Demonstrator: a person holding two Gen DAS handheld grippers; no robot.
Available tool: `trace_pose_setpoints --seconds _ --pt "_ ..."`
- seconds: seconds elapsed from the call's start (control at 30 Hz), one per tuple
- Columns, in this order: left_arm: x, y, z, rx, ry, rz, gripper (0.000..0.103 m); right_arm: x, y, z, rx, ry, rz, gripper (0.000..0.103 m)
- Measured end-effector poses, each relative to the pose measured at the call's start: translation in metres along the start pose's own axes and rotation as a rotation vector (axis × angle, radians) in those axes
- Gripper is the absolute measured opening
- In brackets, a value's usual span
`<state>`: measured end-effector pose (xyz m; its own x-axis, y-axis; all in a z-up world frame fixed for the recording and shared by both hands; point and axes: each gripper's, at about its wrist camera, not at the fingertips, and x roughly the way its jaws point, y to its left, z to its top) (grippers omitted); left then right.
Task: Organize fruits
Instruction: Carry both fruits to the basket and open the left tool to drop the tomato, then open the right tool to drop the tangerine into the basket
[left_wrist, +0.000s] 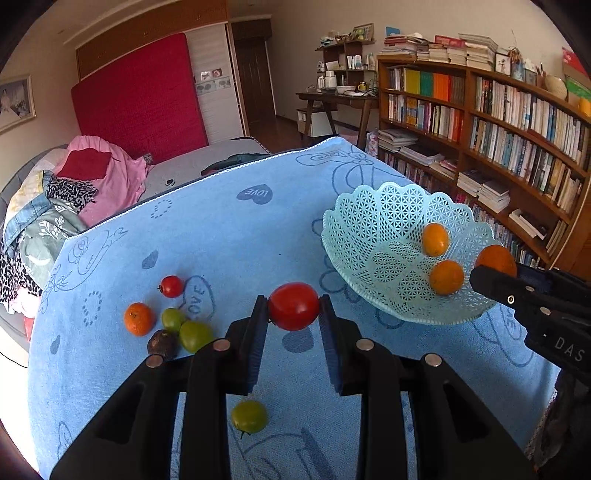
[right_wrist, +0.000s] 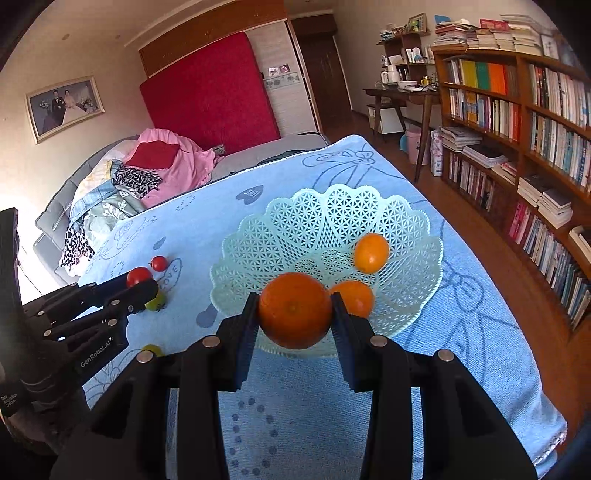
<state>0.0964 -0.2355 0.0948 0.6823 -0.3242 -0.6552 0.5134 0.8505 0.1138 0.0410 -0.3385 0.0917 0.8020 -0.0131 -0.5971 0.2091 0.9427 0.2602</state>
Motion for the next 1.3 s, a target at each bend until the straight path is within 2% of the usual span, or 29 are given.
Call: trace_pose_setpoints --seconds 0.37,0.83,0.87,0.9,0.93,0.97,1.1,1.3 --pt "0.024 -0.036 0.027 0.055 -0.022 -0.059 0.029 0.006 -0.023 0.006 0.031 -0.005 -0.046 0.04" --pt "0.051 -0.044 0.039 0.053 0.001 -0.107 0.03 0.008 -0.039 0.008 0.063 -0.015 -0.071 0.04" --pt "0.052 -0.043 0.039 0.047 0.006 -0.111 0.031 0.008 -0.039 0.008 0.065 -0.014 -0.072 0.04" --pt "0.054 -0.042 0.04 0.038 0.012 -0.114 0.043 0.009 -0.039 0.008 0.066 -0.013 -0.073 0.04" --pt "0.054 -0.04 0.041 0.026 0.014 -0.115 0.063 0.01 -0.039 0.008 0.066 -0.012 -0.073 0.039" --pt "0.055 -0.037 0.041 0.011 0.012 -0.114 0.069 0.01 -0.039 0.008 0.066 -0.011 -0.073 0.039" --pt "0.055 -0.029 0.041 -0.009 0.015 -0.104 0.071 0.011 -0.04 0.005 0.065 -0.008 -0.073 0.039" --pt "0.052 -0.012 0.041 -0.049 0.013 -0.078 0.083 0.013 -0.039 0.006 0.063 -0.01 -0.083 0.039"
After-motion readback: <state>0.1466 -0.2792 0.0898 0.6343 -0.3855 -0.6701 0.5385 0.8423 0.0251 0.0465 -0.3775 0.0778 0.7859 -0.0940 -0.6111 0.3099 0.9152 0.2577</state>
